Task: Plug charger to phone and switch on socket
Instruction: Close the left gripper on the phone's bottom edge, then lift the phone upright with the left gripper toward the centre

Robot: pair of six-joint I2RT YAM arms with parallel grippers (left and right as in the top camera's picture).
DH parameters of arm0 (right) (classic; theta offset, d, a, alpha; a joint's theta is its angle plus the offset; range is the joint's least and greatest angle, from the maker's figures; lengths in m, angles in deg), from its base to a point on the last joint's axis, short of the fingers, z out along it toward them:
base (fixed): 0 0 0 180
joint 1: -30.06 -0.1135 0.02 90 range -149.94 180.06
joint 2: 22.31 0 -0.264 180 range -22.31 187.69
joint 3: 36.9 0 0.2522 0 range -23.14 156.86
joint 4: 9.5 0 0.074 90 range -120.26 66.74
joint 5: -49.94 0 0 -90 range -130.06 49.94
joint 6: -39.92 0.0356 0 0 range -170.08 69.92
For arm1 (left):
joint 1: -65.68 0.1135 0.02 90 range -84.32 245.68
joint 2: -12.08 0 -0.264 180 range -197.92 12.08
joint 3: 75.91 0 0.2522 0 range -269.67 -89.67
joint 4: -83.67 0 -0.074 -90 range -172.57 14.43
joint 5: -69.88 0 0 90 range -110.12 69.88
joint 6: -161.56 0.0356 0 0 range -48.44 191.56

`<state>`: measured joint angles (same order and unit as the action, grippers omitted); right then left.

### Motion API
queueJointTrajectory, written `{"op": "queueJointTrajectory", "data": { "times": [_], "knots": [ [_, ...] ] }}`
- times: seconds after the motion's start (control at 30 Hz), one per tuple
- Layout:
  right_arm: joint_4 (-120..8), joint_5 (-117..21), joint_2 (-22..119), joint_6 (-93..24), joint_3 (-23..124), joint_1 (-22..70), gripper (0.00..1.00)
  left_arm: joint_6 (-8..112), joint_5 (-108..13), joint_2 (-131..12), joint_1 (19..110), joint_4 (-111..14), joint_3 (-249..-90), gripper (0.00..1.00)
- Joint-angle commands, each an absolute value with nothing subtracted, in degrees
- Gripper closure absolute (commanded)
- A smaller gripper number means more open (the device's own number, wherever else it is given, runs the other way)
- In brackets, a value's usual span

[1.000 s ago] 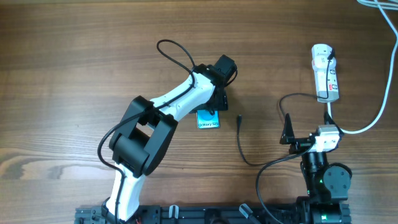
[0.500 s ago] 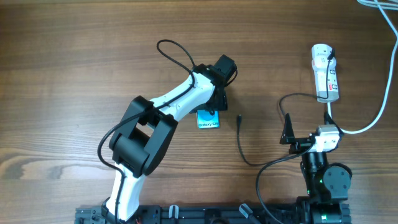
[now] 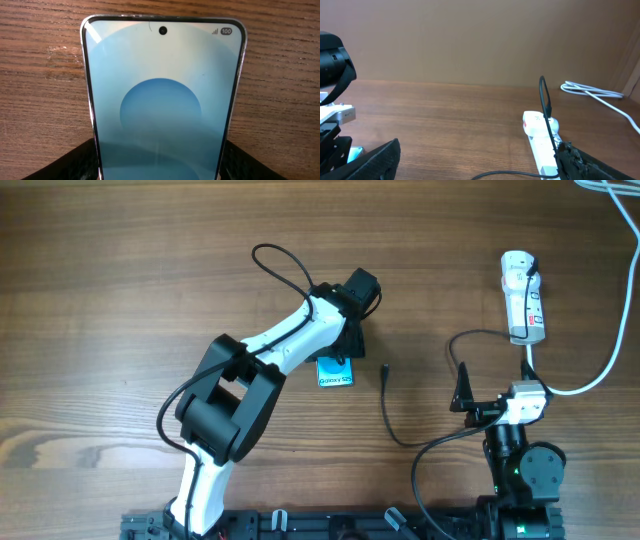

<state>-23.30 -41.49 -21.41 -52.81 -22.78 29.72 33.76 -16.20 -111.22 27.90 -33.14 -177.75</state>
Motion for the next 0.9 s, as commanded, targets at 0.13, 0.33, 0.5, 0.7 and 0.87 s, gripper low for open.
{"op": "queueJointTrajectory", "data": {
  "times": [0.13, 0.33, 0.5, 0.7, 0.87],
  "knots": [
    [-23.12, -41.53, -21.71, -53.07, -22.84, 29.37, 0.0, 33.22, -19.13, -108.91, 27.61, -31.78, -175.93, 0.29],
    [-23.1, -41.53, -21.71, -53.07, -22.84, 29.37, 0.0, 33.22, -20.35, -105.36, 27.59, -30.99, -175.93, 0.29],
    [-23.12, -41.53, -21.71, -53.09, -22.84, 29.37, 0.0, 33.24, -25.56, -103.46, 27.61, -29.86, -175.93, 0.28],
    [-23.12, -41.53, -21.71, -53.09, -22.84, 29.37, 0.0, 33.24, -42.78, -99.14, 29.93, -29.16, -175.93, 0.28],
    [-23.12, -41.53, -21.71, -53.09, -22.84, 29.37, 0.0, 33.87, -58.45, -96.86, 34.65, -29.18, -175.93, 0.28]
  ]
}}
